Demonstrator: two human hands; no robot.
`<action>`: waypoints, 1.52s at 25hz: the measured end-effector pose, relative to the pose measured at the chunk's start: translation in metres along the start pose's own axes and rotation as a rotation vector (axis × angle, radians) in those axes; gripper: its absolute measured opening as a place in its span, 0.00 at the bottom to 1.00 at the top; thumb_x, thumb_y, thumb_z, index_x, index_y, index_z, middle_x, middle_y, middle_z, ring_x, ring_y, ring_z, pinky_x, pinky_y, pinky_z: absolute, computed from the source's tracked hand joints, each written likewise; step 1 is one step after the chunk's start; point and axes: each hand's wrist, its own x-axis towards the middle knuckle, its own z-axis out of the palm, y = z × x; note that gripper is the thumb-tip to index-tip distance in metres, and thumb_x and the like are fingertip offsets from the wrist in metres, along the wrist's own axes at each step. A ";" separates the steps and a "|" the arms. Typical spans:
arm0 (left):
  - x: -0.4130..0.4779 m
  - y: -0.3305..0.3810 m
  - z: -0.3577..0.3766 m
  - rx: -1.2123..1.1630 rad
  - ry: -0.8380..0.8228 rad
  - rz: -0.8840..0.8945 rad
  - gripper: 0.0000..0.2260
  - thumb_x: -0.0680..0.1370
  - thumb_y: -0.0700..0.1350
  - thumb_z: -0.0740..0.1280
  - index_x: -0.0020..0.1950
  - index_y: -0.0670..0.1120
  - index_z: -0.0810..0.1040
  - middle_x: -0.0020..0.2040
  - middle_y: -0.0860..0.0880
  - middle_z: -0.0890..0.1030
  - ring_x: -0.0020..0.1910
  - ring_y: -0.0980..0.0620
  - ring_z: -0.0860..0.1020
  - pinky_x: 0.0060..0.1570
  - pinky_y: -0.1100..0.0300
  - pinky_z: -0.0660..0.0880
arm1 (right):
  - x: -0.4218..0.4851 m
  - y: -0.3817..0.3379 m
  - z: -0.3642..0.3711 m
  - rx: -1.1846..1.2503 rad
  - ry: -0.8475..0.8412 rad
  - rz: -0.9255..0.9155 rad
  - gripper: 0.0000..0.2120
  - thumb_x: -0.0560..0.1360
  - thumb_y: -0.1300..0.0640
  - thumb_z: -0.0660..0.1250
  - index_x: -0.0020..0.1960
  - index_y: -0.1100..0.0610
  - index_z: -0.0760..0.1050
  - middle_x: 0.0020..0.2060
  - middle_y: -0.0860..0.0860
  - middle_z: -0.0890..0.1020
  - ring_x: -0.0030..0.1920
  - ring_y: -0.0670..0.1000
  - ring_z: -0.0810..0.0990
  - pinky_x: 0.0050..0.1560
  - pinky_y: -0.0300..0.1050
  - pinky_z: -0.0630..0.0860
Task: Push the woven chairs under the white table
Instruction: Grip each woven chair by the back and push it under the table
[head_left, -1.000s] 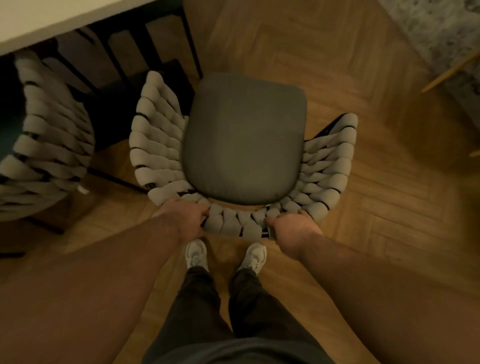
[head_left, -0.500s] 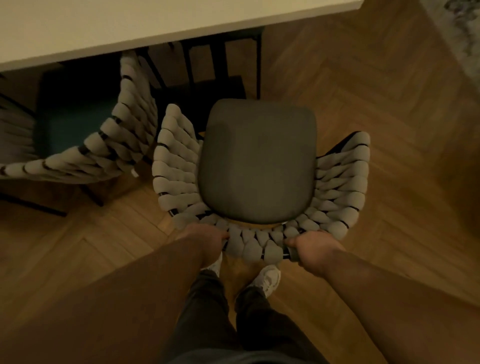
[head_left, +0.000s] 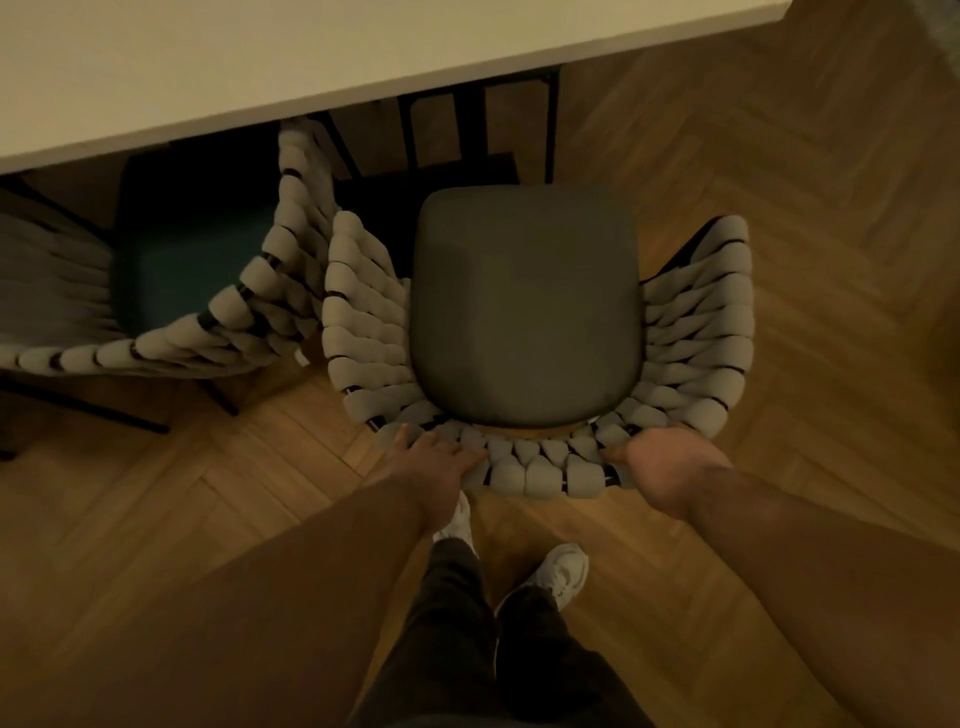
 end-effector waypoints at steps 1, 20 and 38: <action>0.002 -0.003 -0.004 -0.018 0.016 0.002 0.30 0.84 0.50 0.60 0.84 0.58 0.50 0.83 0.50 0.58 0.82 0.45 0.53 0.79 0.40 0.42 | 0.004 0.003 -0.004 -0.009 0.006 0.010 0.24 0.83 0.61 0.54 0.76 0.44 0.70 0.66 0.52 0.80 0.67 0.56 0.77 0.69 0.52 0.71; 0.010 -0.111 -0.034 -0.830 0.499 -0.408 0.42 0.75 0.53 0.74 0.83 0.52 0.55 0.85 0.49 0.48 0.82 0.44 0.51 0.79 0.48 0.56 | 0.059 -0.108 -0.020 0.323 -0.024 0.045 0.30 0.78 0.55 0.61 0.80 0.46 0.62 0.71 0.54 0.76 0.67 0.58 0.76 0.64 0.53 0.75; 0.050 -0.136 -0.097 -1.848 0.581 -0.669 0.27 0.71 0.32 0.76 0.66 0.51 0.79 0.56 0.48 0.81 0.55 0.45 0.80 0.57 0.45 0.82 | 0.054 -0.095 -0.045 0.513 0.156 0.089 0.30 0.81 0.47 0.68 0.80 0.43 0.64 0.76 0.46 0.72 0.74 0.52 0.72 0.71 0.49 0.71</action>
